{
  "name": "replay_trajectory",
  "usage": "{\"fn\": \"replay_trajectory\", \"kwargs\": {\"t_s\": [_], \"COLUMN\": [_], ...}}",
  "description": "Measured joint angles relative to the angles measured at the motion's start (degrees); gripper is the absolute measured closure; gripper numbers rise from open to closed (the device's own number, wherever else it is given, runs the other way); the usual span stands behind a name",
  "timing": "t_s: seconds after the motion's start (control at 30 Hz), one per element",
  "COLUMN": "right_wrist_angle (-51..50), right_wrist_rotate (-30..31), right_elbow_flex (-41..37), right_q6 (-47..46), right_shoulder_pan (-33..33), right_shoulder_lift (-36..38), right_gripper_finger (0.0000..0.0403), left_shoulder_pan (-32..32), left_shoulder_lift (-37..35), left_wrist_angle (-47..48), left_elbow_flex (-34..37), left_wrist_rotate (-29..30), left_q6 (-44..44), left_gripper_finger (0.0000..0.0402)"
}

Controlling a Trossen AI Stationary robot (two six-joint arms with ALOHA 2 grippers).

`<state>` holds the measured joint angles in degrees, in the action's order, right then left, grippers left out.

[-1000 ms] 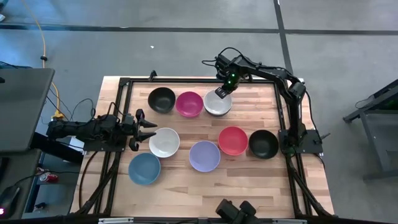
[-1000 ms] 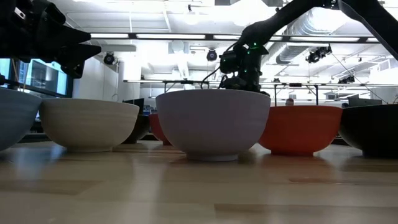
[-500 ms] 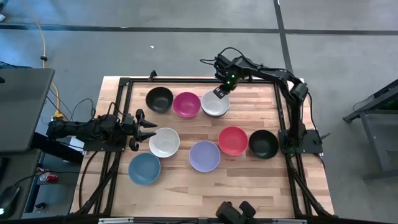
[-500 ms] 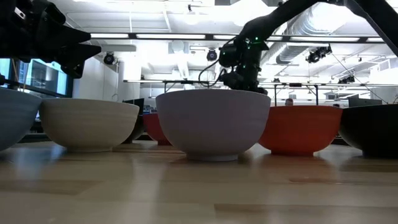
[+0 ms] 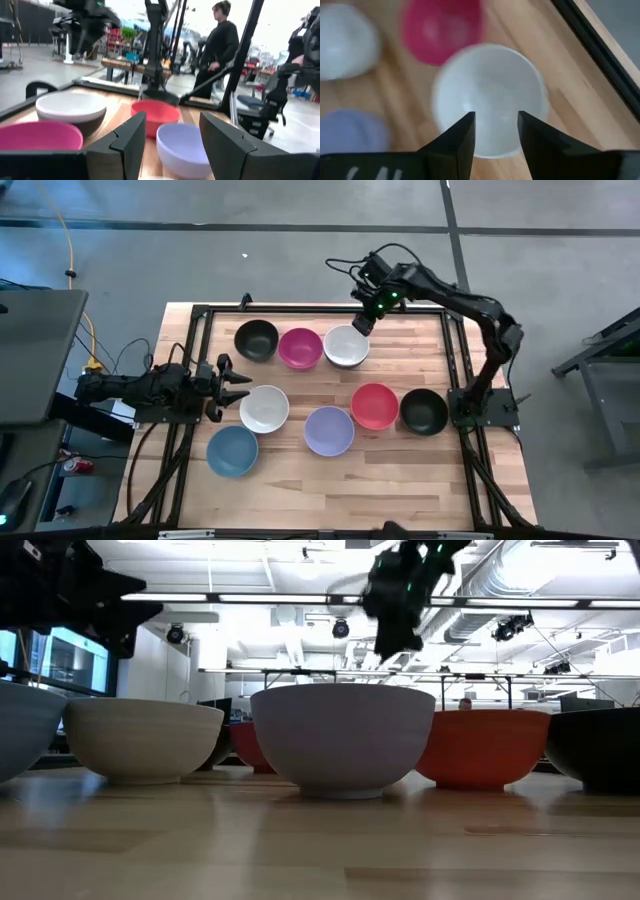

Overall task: Nest bowls inside each other
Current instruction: Stack the top black bowl on top of the white bowl

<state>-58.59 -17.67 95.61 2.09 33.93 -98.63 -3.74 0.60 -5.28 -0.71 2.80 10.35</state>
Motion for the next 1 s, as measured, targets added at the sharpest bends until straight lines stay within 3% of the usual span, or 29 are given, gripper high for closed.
{"fn": "replay_trajectory", "kwargs": {"t_s": [0.17, 0.6, 0.8, 1.0], "right_wrist_angle": [4.1, 6.6, 6.7, 7.3], "right_wrist_rotate": [-6.4, -6.5, -2.6, 2.7], "right_elbow_flex": [0.0, 0.0, 0.0, 0.0], "right_q6": [4.7, 5.8, 5.5, 5.5], "right_shoulder_pan": [-3.4, -15.4, -19.8, -22.8], "right_shoulder_lift": [6.5, 21.4, 26.4, 27.5], "right_gripper_finger": [0.0263, 0.0263, 0.0263, 0.0263], "left_shoulder_pan": [0.0, -0.3, -5.0, -12.6], "left_shoulder_lift": [0.0, 0.0, 2.7, 12.7], "left_wrist_angle": [-3.5, -2.7, 2.6, 8.0], "left_elbow_flex": [0.0, 0.0, -3.5, -11.8], "left_wrist_rotate": [2.0, 12.4, 19.6, 22.3], "left_q6": [0.0, -1.5, 0.7, 5.3], "left_gripper_finger": [0.0229, 0.0229, 0.0229, 0.0229]}}
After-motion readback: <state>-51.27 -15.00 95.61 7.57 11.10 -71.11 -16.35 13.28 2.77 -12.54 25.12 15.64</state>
